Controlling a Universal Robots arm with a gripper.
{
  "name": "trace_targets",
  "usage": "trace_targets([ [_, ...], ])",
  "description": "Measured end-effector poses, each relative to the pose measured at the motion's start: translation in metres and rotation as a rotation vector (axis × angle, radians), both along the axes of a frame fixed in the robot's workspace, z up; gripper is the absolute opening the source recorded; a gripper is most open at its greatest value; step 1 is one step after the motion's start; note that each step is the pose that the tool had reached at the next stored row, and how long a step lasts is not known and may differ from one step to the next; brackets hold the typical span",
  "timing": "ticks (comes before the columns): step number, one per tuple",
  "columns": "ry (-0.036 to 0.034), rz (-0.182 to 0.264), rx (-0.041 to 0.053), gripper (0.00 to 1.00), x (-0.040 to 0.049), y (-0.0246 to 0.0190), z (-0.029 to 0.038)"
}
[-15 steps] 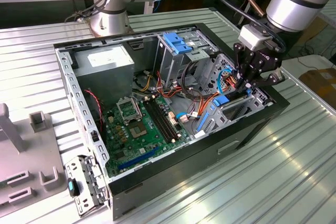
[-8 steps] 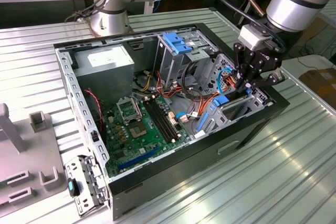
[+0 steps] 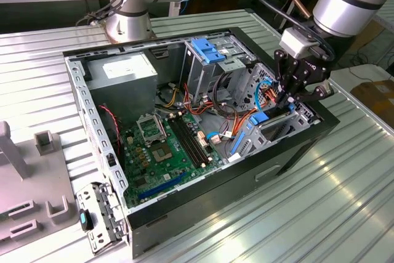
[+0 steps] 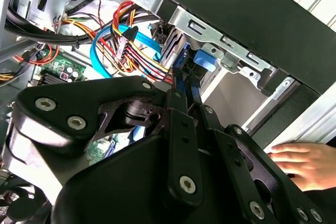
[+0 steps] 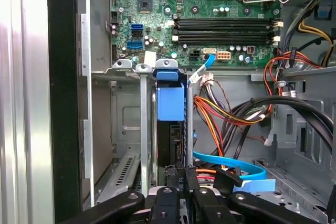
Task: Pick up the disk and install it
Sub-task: 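Insert the first disk wire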
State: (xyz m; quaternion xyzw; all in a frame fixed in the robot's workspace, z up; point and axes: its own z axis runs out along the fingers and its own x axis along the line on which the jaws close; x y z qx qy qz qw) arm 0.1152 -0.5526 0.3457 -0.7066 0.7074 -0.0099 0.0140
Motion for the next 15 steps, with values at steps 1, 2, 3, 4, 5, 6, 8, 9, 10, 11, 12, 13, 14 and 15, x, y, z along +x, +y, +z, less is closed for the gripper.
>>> trace_targets([
  [1, 0.0000, -0.002, 0.0006, 0.17, 0.0000, 0.0001, 0.0000],
  [2, 0.0000, -0.003, 0.0011, 0.17, 0.0000, 0.0000, 0.0000],
  [3, 0.0000, -0.003, 0.0019, 0.17, 0.0000, 0.0001, 0.0001],
  [4, 0.0000, -0.004, 0.0067, 0.17, 0.0000, 0.0001, -0.0001],
  [5, 0.0000, -0.005, 0.0098, 0.17, 0.0000, 0.0000, -0.0003],
  [6, 0.0000, -0.007, 0.0097, 0.17, 0.0001, -0.0001, -0.0002],
  [8, 0.0000, -0.013, 0.0097, 0.17, 0.0006, -0.0001, -0.0002],
  [9, 0.0000, -0.016, 0.0098, 0.17, 0.0006, -0.0001, -0.0003],
  [10, 0.0000, -0.019, 0.0097, 0.17, 0.0007, -0.0001, -0.0002],
  [11, -0.0001, -0.019, 0.0098, 0.17, 0.0007, -0.0001, -0.0003],
  [12, 0.0000, -0.019, 0.0096, 0.17, 0.0007, -0.0004, -0.0002],
  [13, -0.0001, -0.019, 0.0097, 0.17, 0.0007, -0.0008, -0.0003],
  [14, -0.0001, -0.013, 0.0097, 0.17, 0.0007, -0.0012, -0.0003],
  [15, 0.0000, -0.009, 0.0098, 0.17, 0.0006, -0.0012, -0.0003],
])
